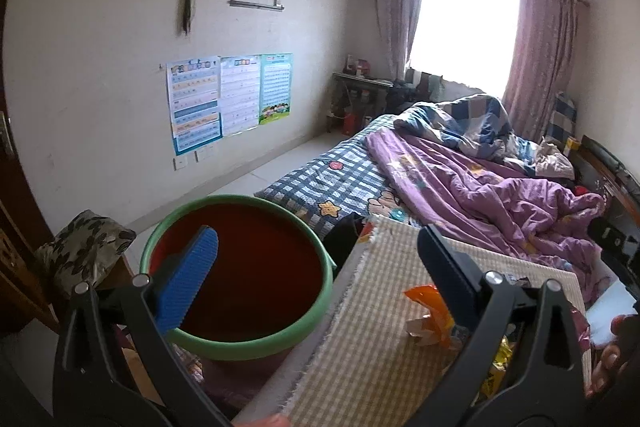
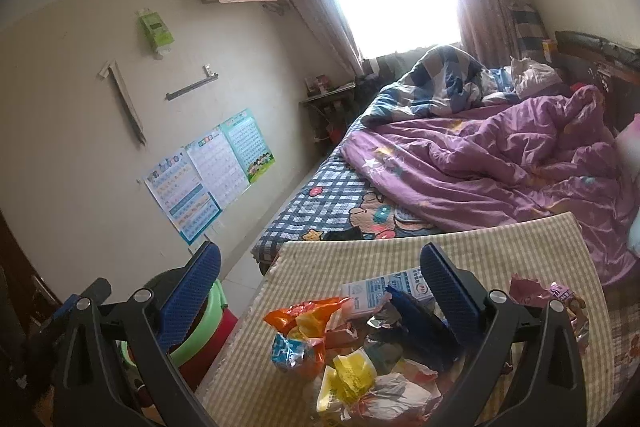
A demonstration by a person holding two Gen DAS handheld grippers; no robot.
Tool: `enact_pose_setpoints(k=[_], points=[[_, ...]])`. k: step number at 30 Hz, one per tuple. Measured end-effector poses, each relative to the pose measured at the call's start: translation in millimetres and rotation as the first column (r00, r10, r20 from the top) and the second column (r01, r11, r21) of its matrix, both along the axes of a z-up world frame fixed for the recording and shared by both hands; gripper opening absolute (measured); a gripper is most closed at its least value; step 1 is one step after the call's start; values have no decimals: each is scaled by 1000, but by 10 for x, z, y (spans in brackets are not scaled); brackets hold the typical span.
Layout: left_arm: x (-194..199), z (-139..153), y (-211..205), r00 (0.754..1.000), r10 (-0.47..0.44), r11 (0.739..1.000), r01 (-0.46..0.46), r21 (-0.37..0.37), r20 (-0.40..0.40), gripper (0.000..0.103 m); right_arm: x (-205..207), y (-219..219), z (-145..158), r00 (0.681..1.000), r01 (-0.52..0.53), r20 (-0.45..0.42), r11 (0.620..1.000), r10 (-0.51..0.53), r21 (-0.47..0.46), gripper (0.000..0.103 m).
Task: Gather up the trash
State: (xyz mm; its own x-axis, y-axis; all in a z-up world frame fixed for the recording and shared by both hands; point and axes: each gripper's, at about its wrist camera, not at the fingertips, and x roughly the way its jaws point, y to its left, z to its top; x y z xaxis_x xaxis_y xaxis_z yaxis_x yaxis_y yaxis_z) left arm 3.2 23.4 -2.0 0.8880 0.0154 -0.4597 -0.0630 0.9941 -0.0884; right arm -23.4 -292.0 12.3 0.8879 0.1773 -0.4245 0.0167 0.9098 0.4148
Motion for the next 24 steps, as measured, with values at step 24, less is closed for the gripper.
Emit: enact_pose_setpoints(k=[24], points=[[-26, 15, 14, 1000, -15, 1000, 15, -25, -6, 98, -8, 129, -34, 999, -35, 9, 998, 35, -60, 96]])
